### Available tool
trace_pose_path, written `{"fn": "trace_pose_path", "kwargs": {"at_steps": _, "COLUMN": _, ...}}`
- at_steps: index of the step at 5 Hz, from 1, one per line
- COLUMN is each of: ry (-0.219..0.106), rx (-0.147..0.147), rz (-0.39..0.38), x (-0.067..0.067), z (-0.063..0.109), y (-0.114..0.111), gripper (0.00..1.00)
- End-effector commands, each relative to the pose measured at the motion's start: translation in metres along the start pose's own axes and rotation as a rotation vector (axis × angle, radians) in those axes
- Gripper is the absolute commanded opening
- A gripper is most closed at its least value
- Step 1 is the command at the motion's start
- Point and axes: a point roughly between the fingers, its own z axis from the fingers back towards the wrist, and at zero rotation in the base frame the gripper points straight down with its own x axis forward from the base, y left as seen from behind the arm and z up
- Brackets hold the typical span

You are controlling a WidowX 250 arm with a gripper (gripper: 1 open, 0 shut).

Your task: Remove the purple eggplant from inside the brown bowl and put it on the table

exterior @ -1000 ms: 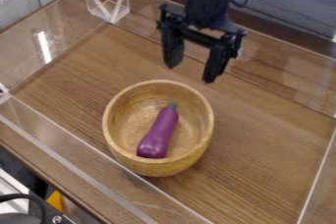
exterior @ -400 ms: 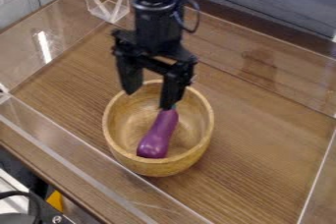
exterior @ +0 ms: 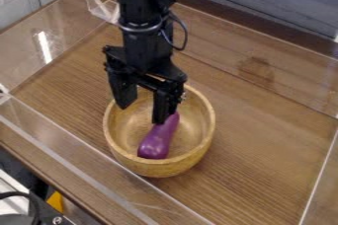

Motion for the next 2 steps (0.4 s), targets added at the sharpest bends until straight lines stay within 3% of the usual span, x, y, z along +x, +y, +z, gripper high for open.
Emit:
{"fn": "trace_pose_path", "kwargs": {"at_steps": 1, "ry": -0.043, "rx": -0.005, "rz": -0.001, "x": 0.0046, "z": 0.0011, "y": 0.0029, "gripper": 1.0}}
{"fn": "trace_pose_path", "kwargs": {"at_steps": 2, "ry": -0.052, "rx": -0.014, "rz": -0.007, "x": 0.0059, "z": -0.0051, "y": 0.0028, "gripper": 1.0}}
